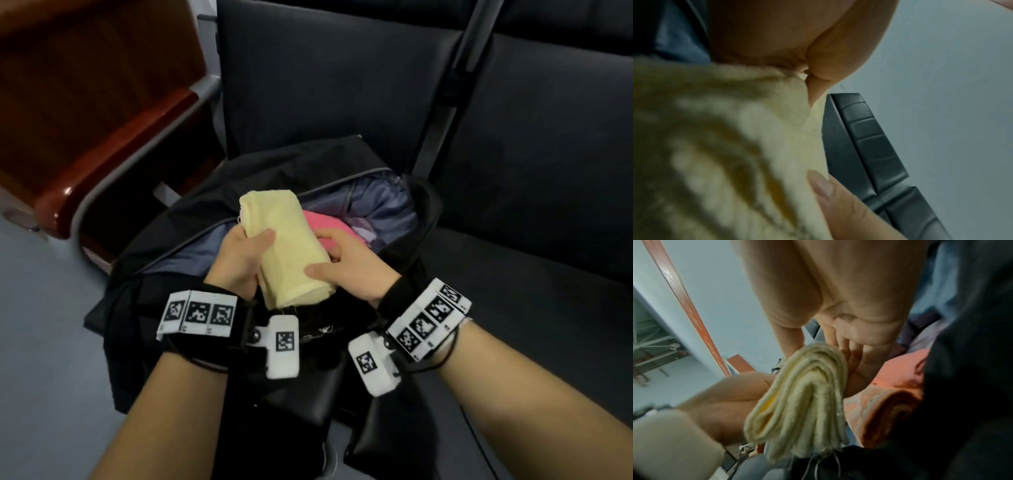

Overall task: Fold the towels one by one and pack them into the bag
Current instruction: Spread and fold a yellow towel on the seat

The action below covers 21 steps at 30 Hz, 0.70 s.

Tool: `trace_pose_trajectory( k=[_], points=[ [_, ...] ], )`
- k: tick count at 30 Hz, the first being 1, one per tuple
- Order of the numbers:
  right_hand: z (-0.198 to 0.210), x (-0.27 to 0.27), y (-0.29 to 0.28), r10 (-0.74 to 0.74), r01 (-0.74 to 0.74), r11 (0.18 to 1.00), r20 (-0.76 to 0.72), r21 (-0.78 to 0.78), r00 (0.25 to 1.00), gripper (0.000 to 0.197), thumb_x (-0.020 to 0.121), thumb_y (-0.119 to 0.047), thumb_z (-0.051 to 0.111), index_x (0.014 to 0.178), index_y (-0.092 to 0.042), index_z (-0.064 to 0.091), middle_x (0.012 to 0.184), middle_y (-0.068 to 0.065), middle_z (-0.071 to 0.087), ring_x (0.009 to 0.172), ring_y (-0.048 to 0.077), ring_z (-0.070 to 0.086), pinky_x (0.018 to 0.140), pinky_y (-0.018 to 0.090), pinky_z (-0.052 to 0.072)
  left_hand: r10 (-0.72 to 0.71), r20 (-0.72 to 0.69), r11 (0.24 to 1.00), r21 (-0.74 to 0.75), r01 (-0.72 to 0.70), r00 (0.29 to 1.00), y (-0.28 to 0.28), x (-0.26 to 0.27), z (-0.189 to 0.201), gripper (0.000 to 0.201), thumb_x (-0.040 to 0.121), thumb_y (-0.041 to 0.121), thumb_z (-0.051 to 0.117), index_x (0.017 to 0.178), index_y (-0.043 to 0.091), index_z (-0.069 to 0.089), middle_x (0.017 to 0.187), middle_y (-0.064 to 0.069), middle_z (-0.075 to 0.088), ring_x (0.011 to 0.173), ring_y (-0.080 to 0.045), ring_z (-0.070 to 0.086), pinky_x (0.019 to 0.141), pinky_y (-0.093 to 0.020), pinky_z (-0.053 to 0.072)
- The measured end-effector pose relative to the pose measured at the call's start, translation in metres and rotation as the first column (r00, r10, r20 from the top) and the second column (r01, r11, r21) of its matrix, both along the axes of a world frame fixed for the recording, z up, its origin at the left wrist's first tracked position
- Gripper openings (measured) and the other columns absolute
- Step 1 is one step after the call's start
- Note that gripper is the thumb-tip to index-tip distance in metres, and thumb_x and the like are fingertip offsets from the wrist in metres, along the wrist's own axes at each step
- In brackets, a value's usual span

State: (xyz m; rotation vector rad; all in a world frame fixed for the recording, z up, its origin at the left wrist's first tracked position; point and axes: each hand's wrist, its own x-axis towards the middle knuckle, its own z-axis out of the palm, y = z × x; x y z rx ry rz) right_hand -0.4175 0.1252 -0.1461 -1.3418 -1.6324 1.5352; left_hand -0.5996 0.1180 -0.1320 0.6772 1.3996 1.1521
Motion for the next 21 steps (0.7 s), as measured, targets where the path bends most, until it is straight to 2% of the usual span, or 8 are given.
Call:
trace_pose_trajectory(
  k=[2, 4, 6, 8, 10, 12, 16, 21],
  points=[
    [-0.008, -0.025, 0.021, -0.007, 0.008, 0.999, -0.041, 0.033, 0.999, 0.068, 0.08, 0.004, 0.074, 0.14, -0.005, 0.042, 0.137, 0.009, 0.056, 0.123, 0.023, 0.056, 0.105, 0.042, 0.046, 0.044, -0.109, 0.999, 0.008, -0.043, 0.993, 0.024, -0.02, -0.007, 0.034, 0.1, 0.003, 0.05, 0.134, 0.005, 0.05, 0.123, -0.015, 0.065, 0.112, -0.032, 0.064, 0.083, -0.043, 0.055],
    [-0.018, -0.05, 0.036, 0.039, -0.037, 0.997, -0.03, 0.071, 0.999, 0.067, 0.082, 0.005, 0.071, 0.14, -0.007, 0.041, 0.134, 0.003, 0.054, 0.117, 0.014, 0.055, 0.099, 0.027, 0.046, 0.089, -0.195, 0.996, 0.012, -0.089, 0.977, 0.041, -0.039, -0.019, 0.03, 0.099, -0.002, 0.047, 0.125, 0.009, 0.055, 0.117, -0.012, 0.066, 0.106, -0.028, 0.066, 0.085, -0.046, 0.055],
    [-0.031, -0.073, 0.045, 0.132, -0.143, 0.984, 0.103, 0.109, 0.986, 0.068, 0.084, -0.003, 0.07, 0.144, -0.012, 0.039, 0.136, 0.005, 0.052, 0.113, 0.011, 0.051, 0.096, 0.022, 0.041, 0.115, -0.263, 0.992, -0.025, -0.126, 0.958, 0.047, -0.056, -0.034, 0.034, 0.096, -0.01, 0.042, 0.118, 0.008, 0.06, 0.114, -0.015, 0.067, 0.102, -0.026, 0.068, 0.089, -0.049, 0.054],
    [-0.044, -0.087, 0.047, 0.238, -0.269, 0.959, 0.271, 0.085, 0.933, 0.07, 0.087, -0.012, 0.069, 0.149, -0.017, 0.036, 0.143, 0.008, 0.049, 0.116, 0.015, 0.05, 0.09, 0.017, 0.034, 0.091, -0.324, 0.984, -0.116, -0.136, 0.941, 0.048, -0.068, -0.053, 0.046, 0.092, -0.017, 0.037, 0.131, 0.0, 0.054, 0.127, -0.026, 0.06, 0.118, -0.039, 0.061, 0.101, -0.057, 0.048],
    [-0.056, -0.09, 0.046, 0.333, -0.367, 0.93, 0.348, 0.032, 0.876, 0.07, 0.089, -0.011, 0.066, 0.151, -0.018, 0.034, 0.149, 0.007, 0.045, 0.128, 0.022, 0.048, 0.101, 0.02, 0.034, 0.05, -0.333, 0.965, -0.227, -0.131, 0.942, 0.047, -0.071, -0.071, 0.056, 0.089, -0.018, 0.034, 0.142, -0.001, 0.044, 0.136, -0.029, 0.053, 0.124, -0.042, 0.054, 0.101, -0.052, 0.047],
    [-0.063, -0.083, 0.045, 0.361, -0.395, 0.919, 0.405, 0.0, 0.84, 0.07, 0.09, -0.01, 0.064, 0.152, -0.021, 0.033, 0.152, 0.007, 0.044, 0.133, 0.026, 0.046, 0.11, 0.031, 0.035, 0.002, -0.331, 0.944, -0.31, -0.11, 0.944, 0.048, -0.066, -0.086, 0.057, 0.091, -0.014, 0.035, 0.146, 0.002, 0.038, 0.136, -0.022, 0.053, 0.121, -0.036, 0.055, 0.092, -0.043, 0.05],
    [-0.065, -0.069, 0.046, 0.339, -0.38, 0.925, 0.475, -0.011, 0.812, 0.067, 0.094, -0.015, 0.061, 0.154, -0.024, 0.031, 0.155, 0.007, 0.039, 0.138, 0.024, 0.041, 0.107, 0.023, 0.031, -0.138, -0.429, 0.931, -0.363, -0.031, 0.893, 0.052, -0.054, -0.095, 0.038, 0.097, -0.006, 0.042, 0.135, -0.003, 0.046, 0.115, -0.017, 0.055, 0.11, -0.032, 0.056, 0.081, -0.038, 0.051],
    [-0.057, -0.076, 0.043, 0.441, -0.473, 0.877, 0.544, -0.09, 0.714, 0.071, 0.098, -0.028, 0.058, 0.157, -0.024, 0.019, 0.161, 0.01, 0.027, 0.146, 0.025, 0.029, 0.115, 0.027, 0.024, -0.049, -0.42, 0.931, -0.347, -0.111, 0.906, 0.051, -0.055, -0.091, 0.05, 0.096, -0.009, 0.045, 0.144, 0.004, 0.042, 0.137, -0.017, 0.055, 0.125, -0.035, 0.054, 0.104, -0.051, 0.046]
  ],
)
